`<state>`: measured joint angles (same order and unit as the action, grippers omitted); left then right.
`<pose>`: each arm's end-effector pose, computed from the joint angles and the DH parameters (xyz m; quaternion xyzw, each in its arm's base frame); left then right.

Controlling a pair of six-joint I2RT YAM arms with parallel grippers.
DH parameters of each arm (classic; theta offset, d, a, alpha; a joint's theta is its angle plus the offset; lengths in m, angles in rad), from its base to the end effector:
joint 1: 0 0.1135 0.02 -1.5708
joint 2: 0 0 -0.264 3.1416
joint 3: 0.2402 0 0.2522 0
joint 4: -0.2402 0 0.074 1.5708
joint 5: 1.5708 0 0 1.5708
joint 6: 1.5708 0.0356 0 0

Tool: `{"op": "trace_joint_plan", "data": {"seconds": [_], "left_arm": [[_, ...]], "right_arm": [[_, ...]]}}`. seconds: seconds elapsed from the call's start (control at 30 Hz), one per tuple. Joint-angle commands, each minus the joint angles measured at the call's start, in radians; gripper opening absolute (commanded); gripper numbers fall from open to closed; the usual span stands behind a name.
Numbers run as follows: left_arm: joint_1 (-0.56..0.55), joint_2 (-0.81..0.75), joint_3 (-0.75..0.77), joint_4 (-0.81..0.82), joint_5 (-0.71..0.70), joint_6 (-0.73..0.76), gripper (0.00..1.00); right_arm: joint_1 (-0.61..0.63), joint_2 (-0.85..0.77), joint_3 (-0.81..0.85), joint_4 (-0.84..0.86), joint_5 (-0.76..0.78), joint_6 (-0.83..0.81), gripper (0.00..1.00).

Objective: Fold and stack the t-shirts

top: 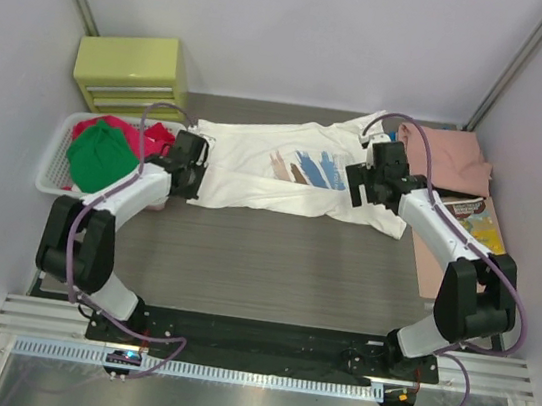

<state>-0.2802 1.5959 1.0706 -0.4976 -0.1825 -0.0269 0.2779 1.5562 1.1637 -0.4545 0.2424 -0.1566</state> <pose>0.3145 -0.0838 0.2134 0.0966 0.9541 0.0455 0.2797 0.3267 0.0843 0.2579 -0.1583 0.9158 -0.0916 0.3577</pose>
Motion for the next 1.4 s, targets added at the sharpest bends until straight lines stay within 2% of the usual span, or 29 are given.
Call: {"op": "trace_joint_plan", "data": {"seconds": [0.0,0.17,0.4,0.57,0.7,0.8,0.83,0.97,1.07,1.17,1.2,1.37], "left_arm": [[-0.002,-0.148,-0.089,0.146,-0.028,-0.090,0.00],[-0.002,-0.058,-0.100,0.174,-0.038,-0.062,0.00],[-0.004,0.154,0.081,0.139,-0.031,-0.042,0.00],[-0.002,0.323,0.294,0.073,-0.067,-0.010,0.14],[-0.002,0.337,0.356,0.105,-0.072,0.001,0.23],[0.001,0.352,0.407,0.094,-0.089,0.010,0.35],[0.003,0.354,0.413,0.094,-0.106,0.013,0.45],[0.013,0.364,0.434,0.100,-0.127,0.022,0.57],[0.021,0.395,0.448,0.096,-0.126,0.022,0.57],[0.024,0.424,0.462,0.070,-0.107,0.021,0.48],[0.026,0.429,0.463,0.062,-0.086,0.015,0.42],[0.024,0.463,0.460,0.034,-0.052,-0.015,0.38]], "right_arm": [[-0.005,-0.108,-0.058,0.002,-0.046,0.031,1.00],[-0.006,-0.073,-0.085,-0.021,-0.143,0.025,1.00],[-0.006,-0.062,-0.075,-0.021,-0.160,0.002,1.00],[-0.008,-0.058,-0.071,-0.027,-0.164,-0.004,1.00],[-0.006,-0.042,-0.078,-0.030,-0.150,-0.011,1.00],[-0.006,-0.021,-0.078,-0.030,-0.153,-0.014,1.00],[-0.006,-0.010,-0.076,-0.030,-0.155,-0.012,1.00],[-0.006,0.007,-0.068,-0.030,-0.167,-0.008,1.00],[-0.008,0.002,-0.064,-0.032,-0.167,-0.008,1.00],[-0.006,-0.005,-0.071,-0.033,-0.144,-0.015,1.00],[-0.008,-0.010,-0.073,-0.033,-0.140,-0.017,1.00],[-0.006,-0.024,-0.081,-0.030,-0.149,-0.015,1.00]]}}
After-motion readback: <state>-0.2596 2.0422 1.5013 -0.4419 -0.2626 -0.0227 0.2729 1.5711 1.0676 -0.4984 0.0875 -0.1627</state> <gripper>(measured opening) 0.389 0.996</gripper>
